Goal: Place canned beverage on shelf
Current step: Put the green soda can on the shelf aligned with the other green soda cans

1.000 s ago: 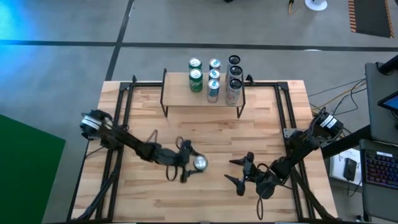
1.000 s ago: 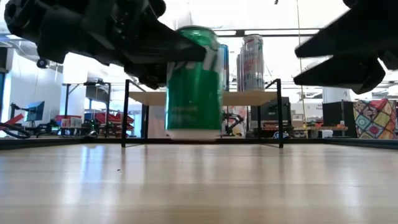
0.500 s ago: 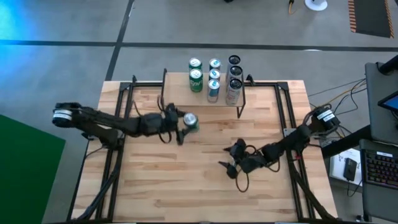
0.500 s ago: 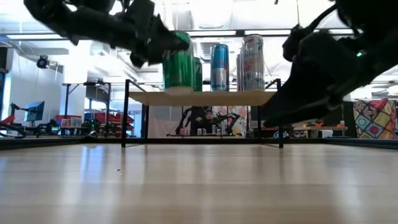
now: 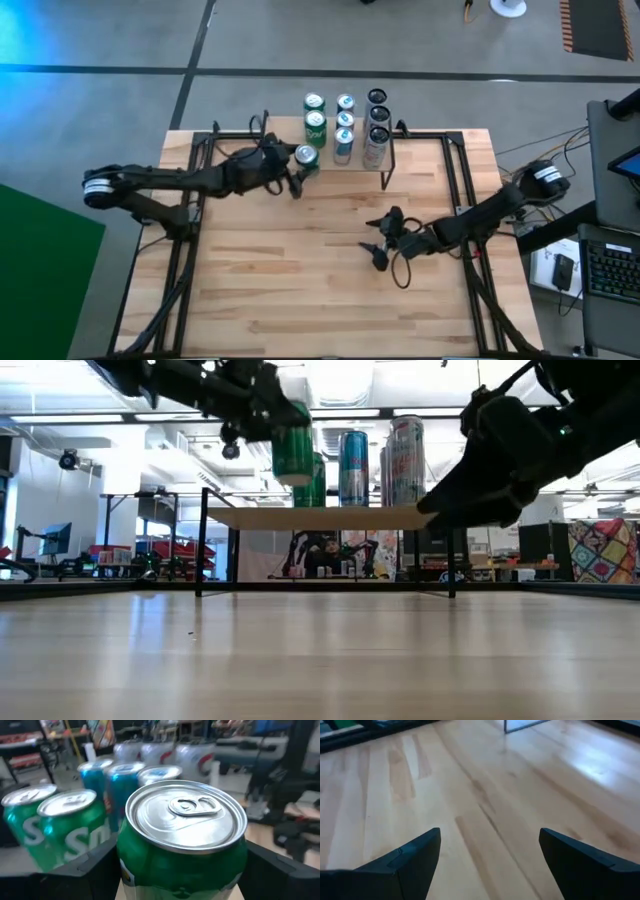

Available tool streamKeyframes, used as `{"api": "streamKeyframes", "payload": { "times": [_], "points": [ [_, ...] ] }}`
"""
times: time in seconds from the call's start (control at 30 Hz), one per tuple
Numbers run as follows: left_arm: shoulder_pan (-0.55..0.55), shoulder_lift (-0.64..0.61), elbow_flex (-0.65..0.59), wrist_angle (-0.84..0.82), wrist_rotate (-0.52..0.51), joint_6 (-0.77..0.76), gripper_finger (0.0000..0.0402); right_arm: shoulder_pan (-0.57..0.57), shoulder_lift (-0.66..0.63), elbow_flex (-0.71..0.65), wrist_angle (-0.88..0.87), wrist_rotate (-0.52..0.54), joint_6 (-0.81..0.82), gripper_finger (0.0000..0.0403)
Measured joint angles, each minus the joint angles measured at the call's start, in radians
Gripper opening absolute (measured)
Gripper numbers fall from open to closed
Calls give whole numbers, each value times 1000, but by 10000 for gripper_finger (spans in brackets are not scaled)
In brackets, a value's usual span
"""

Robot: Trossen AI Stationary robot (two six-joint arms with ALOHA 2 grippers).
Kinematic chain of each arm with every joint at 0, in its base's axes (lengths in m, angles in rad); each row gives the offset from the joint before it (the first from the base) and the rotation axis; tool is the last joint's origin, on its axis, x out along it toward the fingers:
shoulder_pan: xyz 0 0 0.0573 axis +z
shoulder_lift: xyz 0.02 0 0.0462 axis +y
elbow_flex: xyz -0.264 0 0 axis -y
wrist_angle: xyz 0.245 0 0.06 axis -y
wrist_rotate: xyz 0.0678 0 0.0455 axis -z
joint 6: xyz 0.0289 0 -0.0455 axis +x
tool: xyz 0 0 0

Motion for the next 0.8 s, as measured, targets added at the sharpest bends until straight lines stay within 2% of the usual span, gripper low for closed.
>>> {"api": "streamKeyframes", "payload": {
  "times": [0.2,0.4,0.6,0.8],
  "points": [
    [80,111,54,7,26,-3,295,-15,-155,-64,-110,7,-6,327],
    [140,174,100,11,64,-5,295,-18,-274,-138,-97,12,-4,327],
    [163,236,155,3,95,-27,295,-30,-404,-214,-123,5,-19,327],
    [168,246,168,-24,93,-39,295,-34,-498,-231,-115,-8,-70,327]
  ]
}}
